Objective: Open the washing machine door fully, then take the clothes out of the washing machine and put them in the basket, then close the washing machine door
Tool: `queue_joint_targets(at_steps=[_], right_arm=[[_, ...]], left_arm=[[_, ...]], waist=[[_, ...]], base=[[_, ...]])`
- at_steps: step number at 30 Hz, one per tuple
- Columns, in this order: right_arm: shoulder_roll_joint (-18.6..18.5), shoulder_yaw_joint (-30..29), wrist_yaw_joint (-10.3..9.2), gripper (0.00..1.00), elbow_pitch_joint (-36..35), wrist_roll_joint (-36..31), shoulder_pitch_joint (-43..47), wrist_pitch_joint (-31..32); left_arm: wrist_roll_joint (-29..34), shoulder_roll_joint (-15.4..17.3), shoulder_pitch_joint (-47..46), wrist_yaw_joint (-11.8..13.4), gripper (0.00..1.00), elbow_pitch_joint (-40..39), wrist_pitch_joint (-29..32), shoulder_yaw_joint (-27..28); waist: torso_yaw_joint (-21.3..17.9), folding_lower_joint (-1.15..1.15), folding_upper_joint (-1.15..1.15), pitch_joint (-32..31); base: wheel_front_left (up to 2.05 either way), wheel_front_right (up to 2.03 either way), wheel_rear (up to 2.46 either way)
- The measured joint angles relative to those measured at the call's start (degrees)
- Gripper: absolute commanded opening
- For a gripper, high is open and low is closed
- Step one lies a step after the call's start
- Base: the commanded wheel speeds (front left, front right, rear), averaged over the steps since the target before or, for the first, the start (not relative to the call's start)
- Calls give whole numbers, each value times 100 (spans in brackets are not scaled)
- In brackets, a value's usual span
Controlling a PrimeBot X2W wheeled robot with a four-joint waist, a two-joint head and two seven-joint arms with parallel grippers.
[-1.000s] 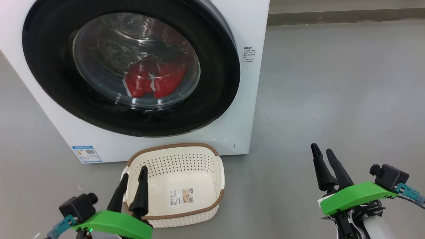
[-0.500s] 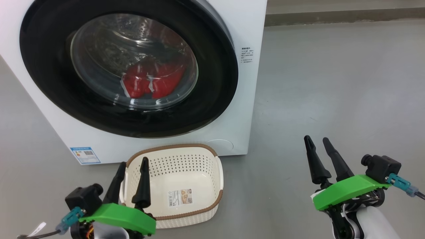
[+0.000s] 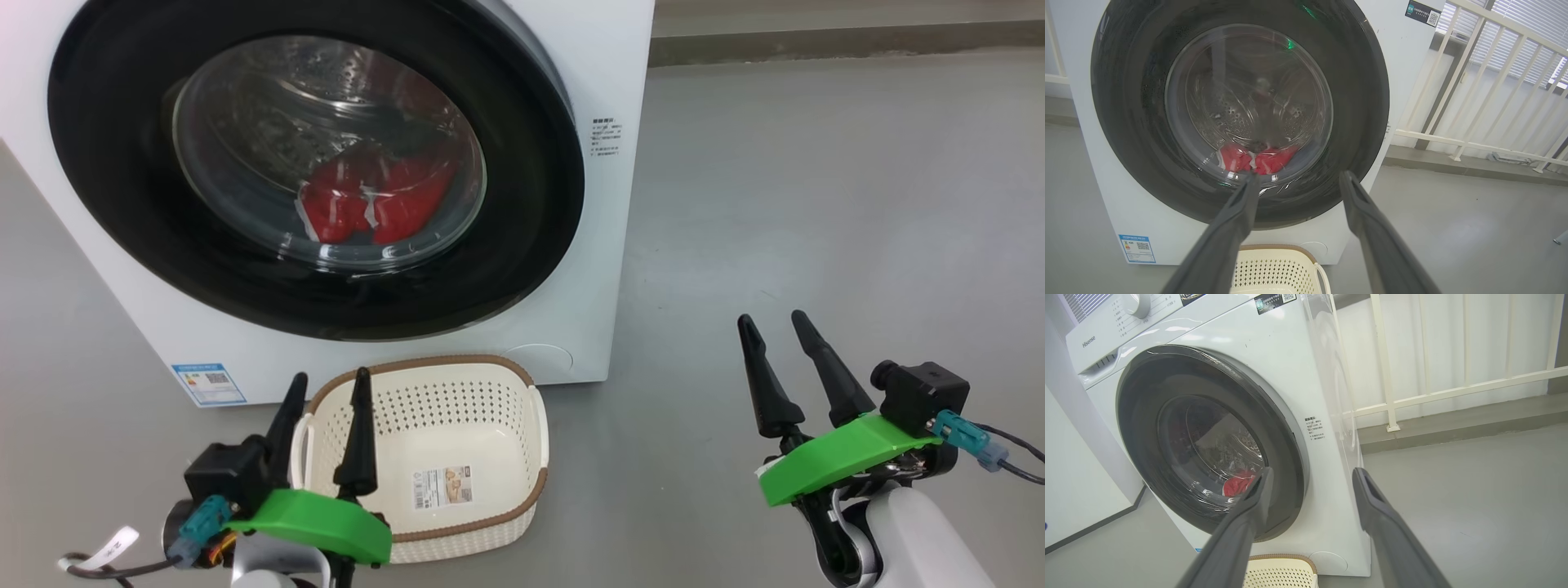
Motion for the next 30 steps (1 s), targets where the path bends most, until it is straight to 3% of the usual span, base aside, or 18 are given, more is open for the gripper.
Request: queue_joint_targets(at_steps=[16,30], right_arm=[[-79,55,1,100,-10,-1026,-187,-216],[-80,43,1,100,-5,-1026,-186,-256]], left_arm=[[873,24,-183,49,100,164,-219,-74],[749,24,-249,49,100,396,-219,-24]], waist=[[-13,0,0,-16],[-11,0,0,1]], base=[[0,0,0],[0,0,0]])
